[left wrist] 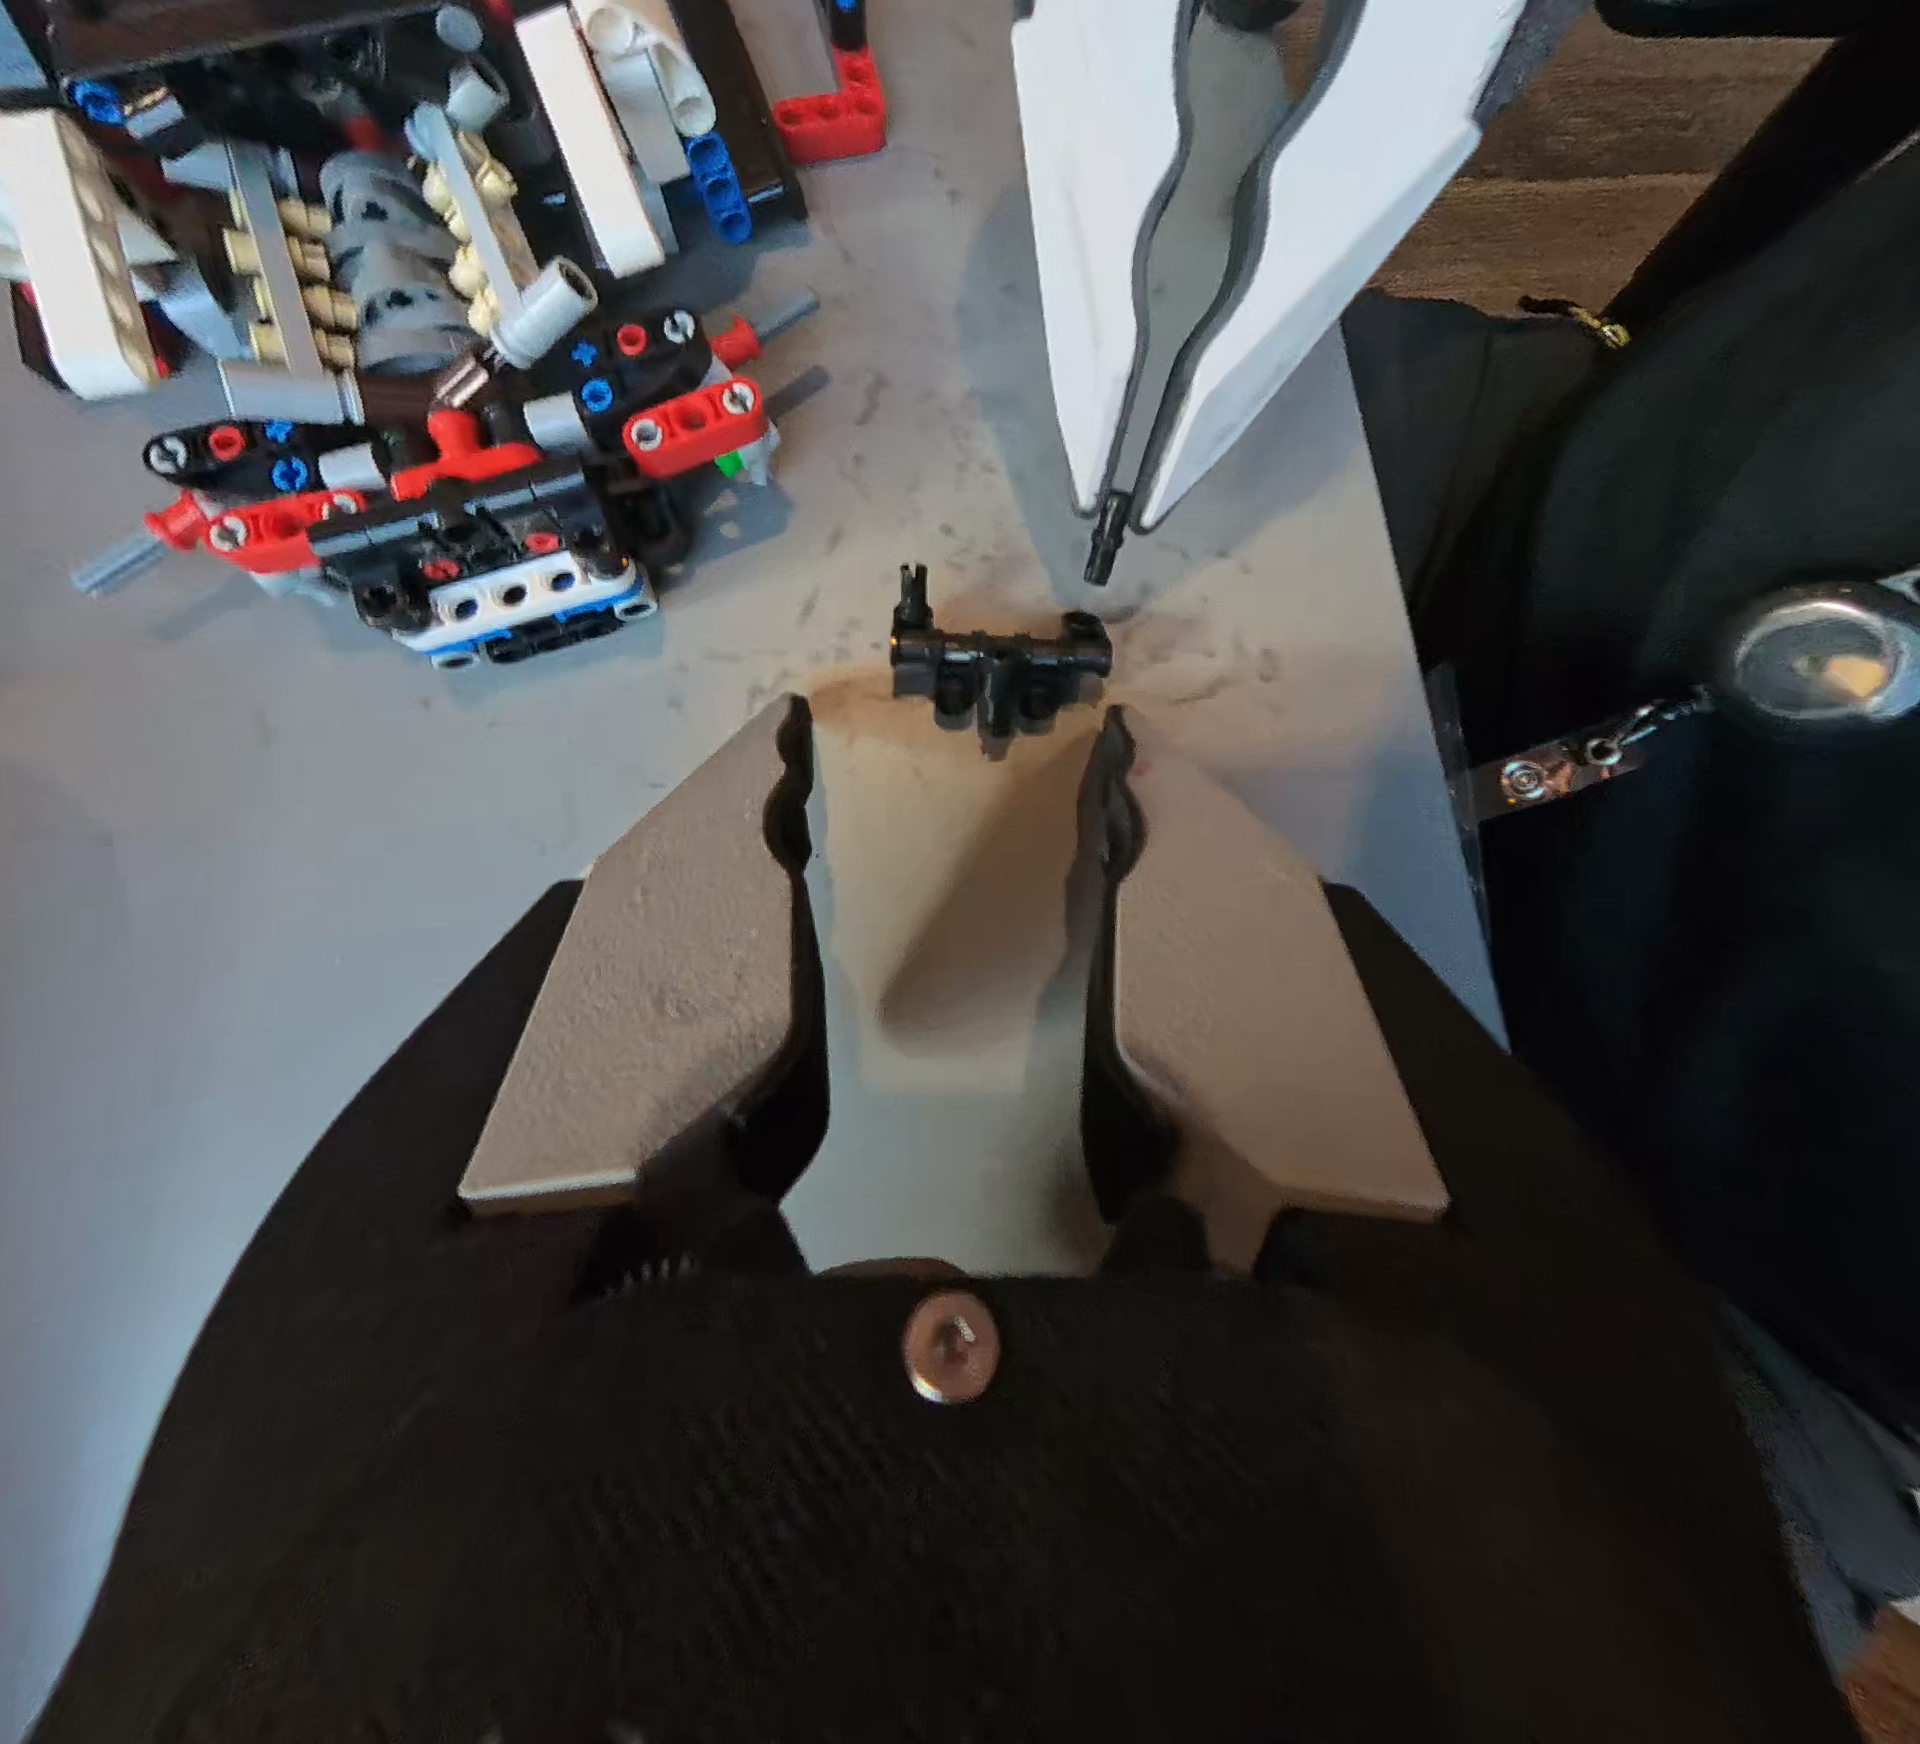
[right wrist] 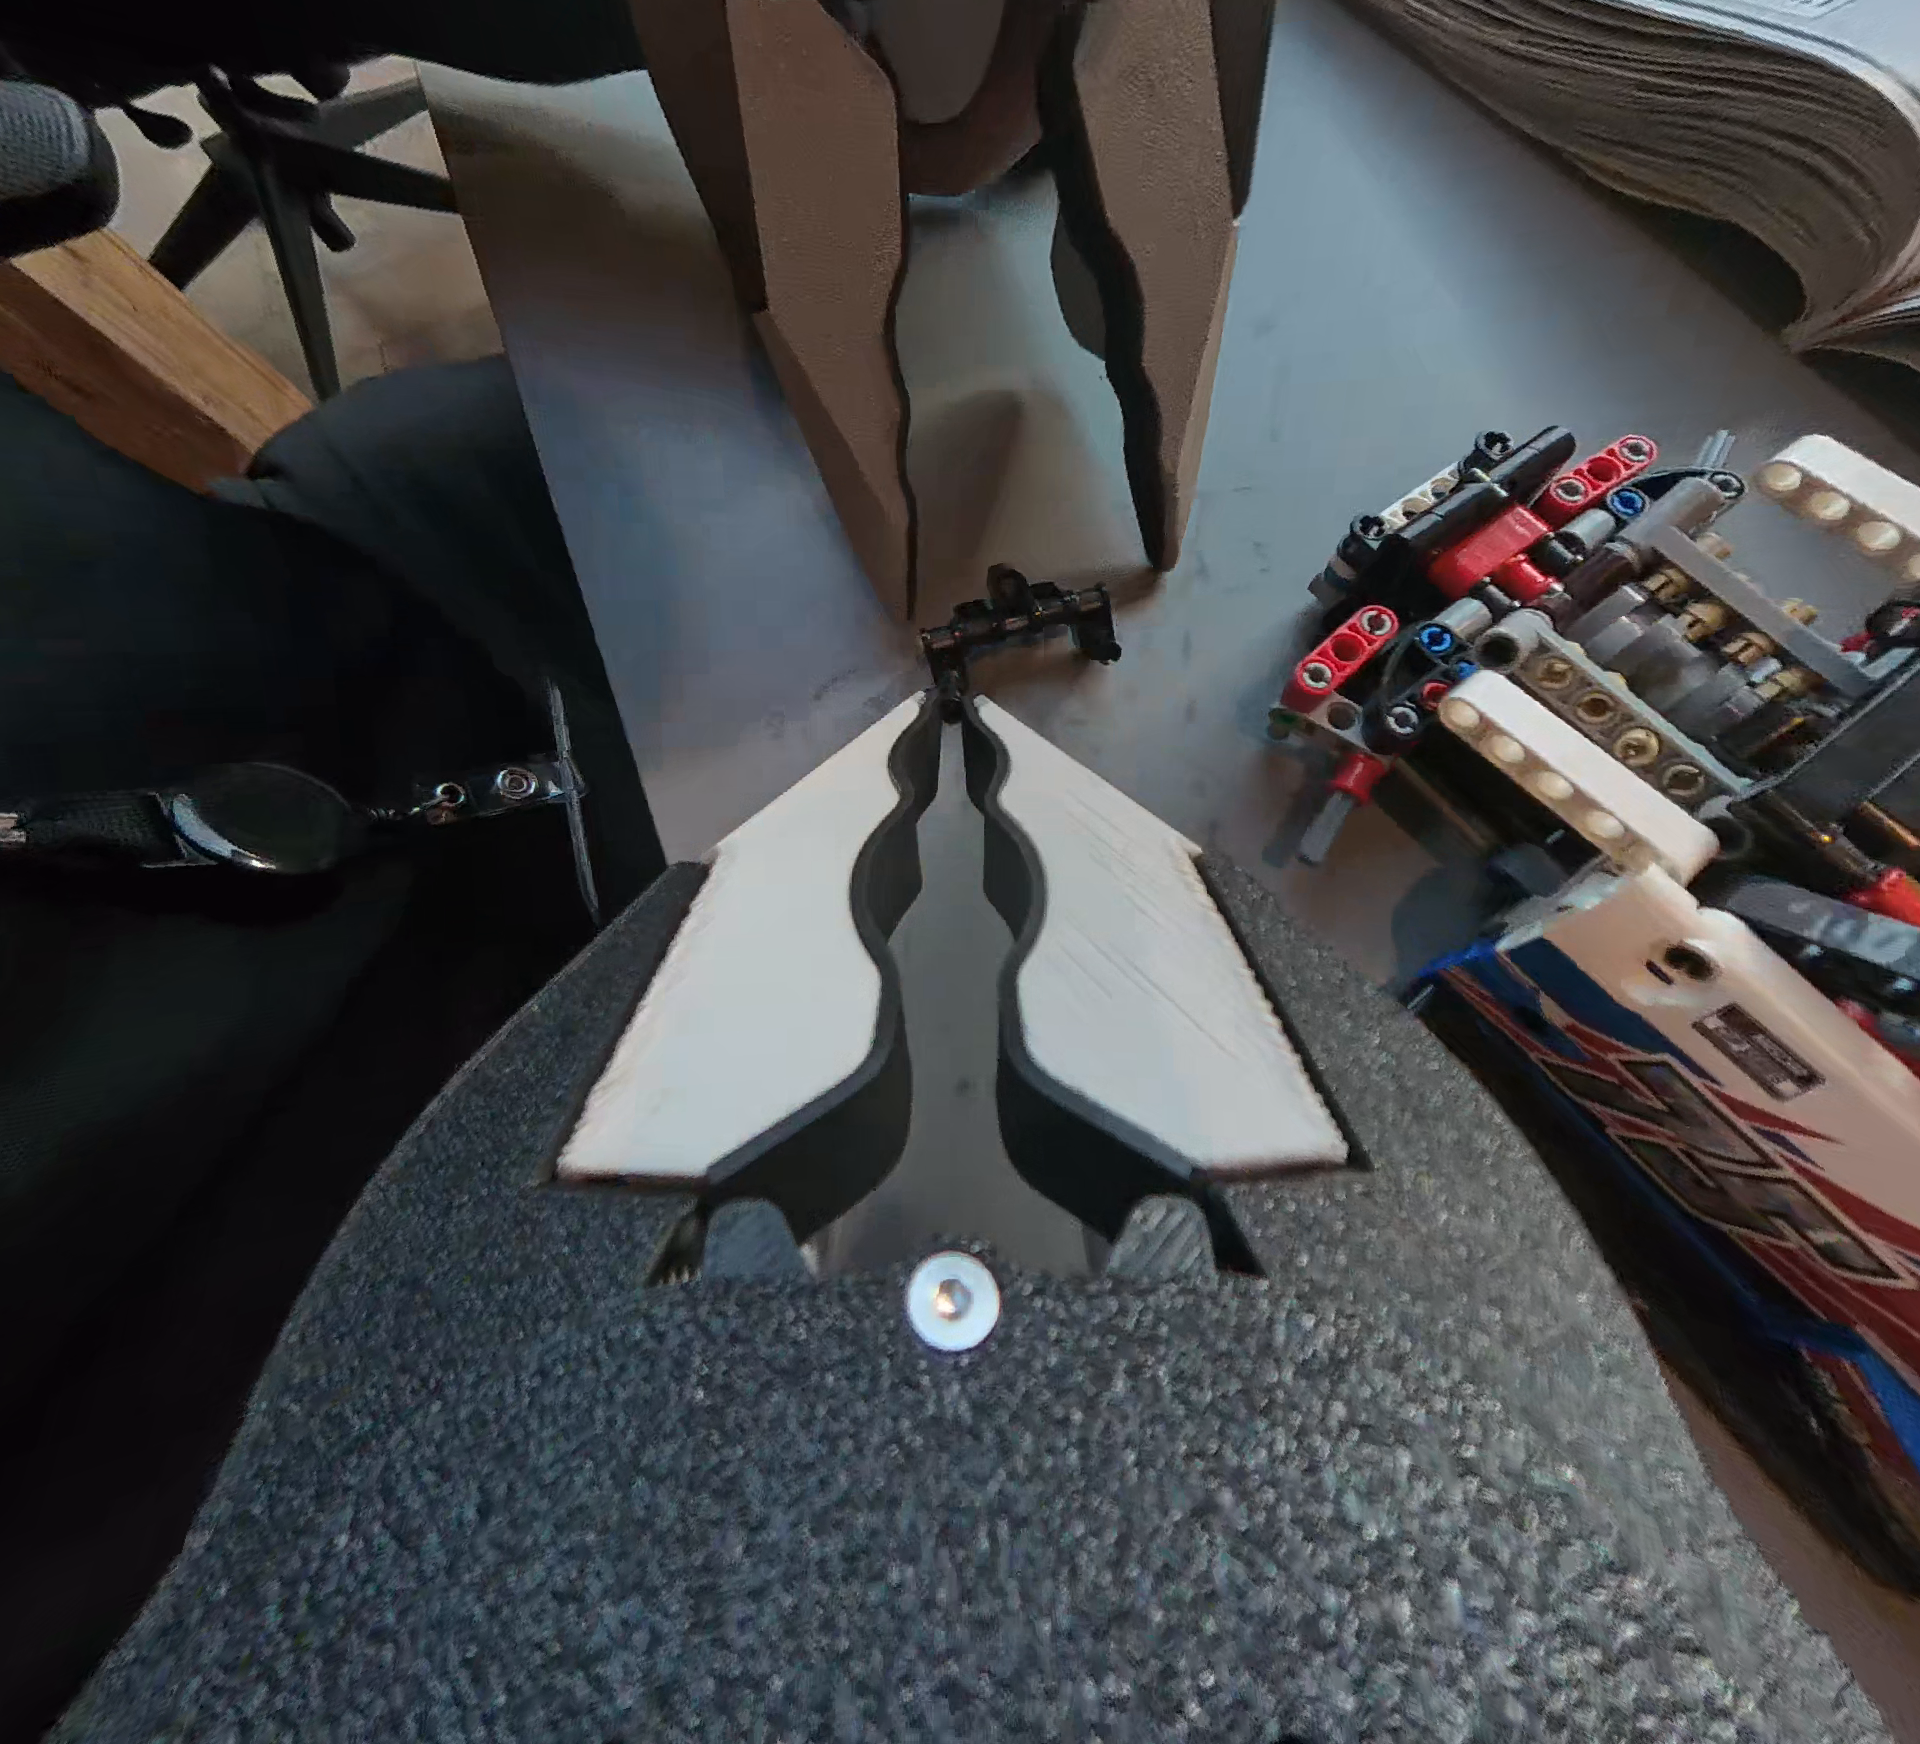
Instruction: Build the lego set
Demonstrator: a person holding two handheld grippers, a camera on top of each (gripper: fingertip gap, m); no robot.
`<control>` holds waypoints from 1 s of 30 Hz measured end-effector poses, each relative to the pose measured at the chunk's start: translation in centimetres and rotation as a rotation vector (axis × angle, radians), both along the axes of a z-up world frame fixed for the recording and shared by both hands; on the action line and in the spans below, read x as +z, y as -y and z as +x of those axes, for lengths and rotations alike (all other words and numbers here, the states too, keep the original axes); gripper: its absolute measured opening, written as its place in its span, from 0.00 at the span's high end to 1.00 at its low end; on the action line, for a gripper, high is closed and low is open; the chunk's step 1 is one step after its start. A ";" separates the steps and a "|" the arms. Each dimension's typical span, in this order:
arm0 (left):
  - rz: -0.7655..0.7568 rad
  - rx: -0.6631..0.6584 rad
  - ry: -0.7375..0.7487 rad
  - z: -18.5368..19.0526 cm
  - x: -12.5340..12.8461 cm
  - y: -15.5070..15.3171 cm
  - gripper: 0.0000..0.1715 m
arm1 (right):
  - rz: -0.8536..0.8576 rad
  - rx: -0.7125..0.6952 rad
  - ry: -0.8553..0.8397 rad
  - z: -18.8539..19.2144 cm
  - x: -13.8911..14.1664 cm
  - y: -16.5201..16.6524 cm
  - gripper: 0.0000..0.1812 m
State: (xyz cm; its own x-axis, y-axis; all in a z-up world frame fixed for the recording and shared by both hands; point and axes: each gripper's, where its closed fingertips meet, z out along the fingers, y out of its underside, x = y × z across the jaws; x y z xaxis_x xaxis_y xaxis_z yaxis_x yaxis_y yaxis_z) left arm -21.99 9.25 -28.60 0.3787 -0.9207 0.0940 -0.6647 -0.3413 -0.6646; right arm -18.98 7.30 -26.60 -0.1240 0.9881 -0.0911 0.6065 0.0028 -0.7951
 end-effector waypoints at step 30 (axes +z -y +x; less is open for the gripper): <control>0.021 -0.059 0.067 1.3 0.0 -0.2 0.77 | 0.121 0.092 0.066 -0.4 -0.7 -0.5 0.98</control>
